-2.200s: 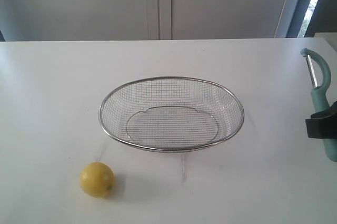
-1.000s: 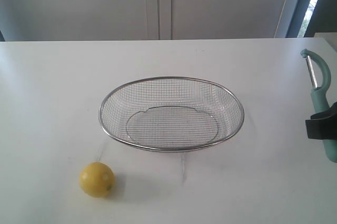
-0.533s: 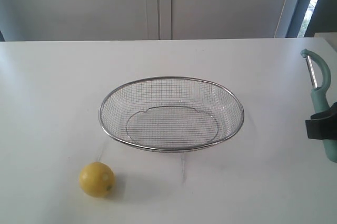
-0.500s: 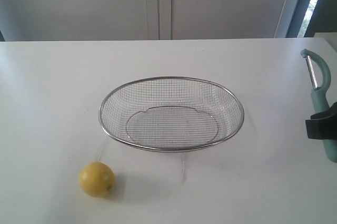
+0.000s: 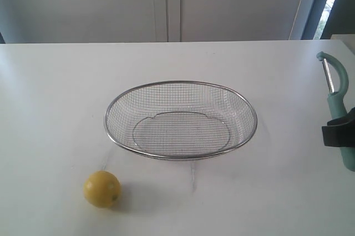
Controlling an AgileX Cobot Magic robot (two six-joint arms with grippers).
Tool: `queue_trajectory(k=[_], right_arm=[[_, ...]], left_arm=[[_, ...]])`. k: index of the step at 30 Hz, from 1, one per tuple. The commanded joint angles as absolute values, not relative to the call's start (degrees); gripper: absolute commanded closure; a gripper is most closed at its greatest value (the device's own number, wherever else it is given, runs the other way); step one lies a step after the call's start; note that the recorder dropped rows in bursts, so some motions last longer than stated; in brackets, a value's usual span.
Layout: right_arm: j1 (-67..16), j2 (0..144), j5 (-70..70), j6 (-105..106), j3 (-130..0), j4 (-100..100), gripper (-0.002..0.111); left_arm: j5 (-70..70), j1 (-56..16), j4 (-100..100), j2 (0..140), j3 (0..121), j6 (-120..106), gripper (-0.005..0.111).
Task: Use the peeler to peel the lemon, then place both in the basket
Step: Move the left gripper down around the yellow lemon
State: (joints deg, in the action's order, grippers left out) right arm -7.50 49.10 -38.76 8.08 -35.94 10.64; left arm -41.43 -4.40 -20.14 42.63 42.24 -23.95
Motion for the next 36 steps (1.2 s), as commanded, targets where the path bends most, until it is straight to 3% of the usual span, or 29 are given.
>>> queue_trajectory(k=[1, 4, 9, 14, 21, 24, 29, 31, 36], right_arm=[[-7.55, 48.69, -37.71, 8.76, -35.85, 10.89, 0.108], [-7.55, 48.69, -37.71, 8.76, -35.85, 10.89, 0.108], [-7.55, 48.69, -37.71, 8.76, -35.85, 10.89, 0.108], [-7.55, 48.69, -37.71, 8.76, -35.85, 10.89, 0.108], [-7.55, 48.69, -37.71, 8.76, -35.85, 10.89, 0.108], [-7.55, 48.69, -37.71, 8.76, -35.85, 10.89, 0.108], [-7.55, 48.69, -37.71, 8.76, -35.85, 10.89, 0.108], [-7.55, 48.69, -37.71, 8.76, -35.85, 10.89, 0.108], [-7.55, 48.69, -37.7, 8.76, -35.85, 10.71, 0.108]], left_arm=[[-52.02, -4.74, -43.17, 51.9, 42.77, -48.58, 0.107], [-55.25, -6.3, -49.61, 57.54, 42.86, -57.09, 0.107], [-56.62, -16.75, -50.61, 62.87, 44.84, -72.14, 0.107], [-44.35, -25.77, -37.68, 63.42, 45.29, -84.67, 0.107], [-34.28, -27.05, -26.71, 63.42, 45.29, -89.09, 0.104], [-33.9, -27.05, -26.03, 63.42, 45.29, -91.86, 0.087], [-34.12, -27.05, -26.15, 63.42, 45.29, -93.48, 0.038], [-33.54, -27.05, -27.15, 63.53, 44.79, -93.48, 0.024], [-31.39, -27.05, -31.45, 65.65, 42.35, -97.82, 0.019]])
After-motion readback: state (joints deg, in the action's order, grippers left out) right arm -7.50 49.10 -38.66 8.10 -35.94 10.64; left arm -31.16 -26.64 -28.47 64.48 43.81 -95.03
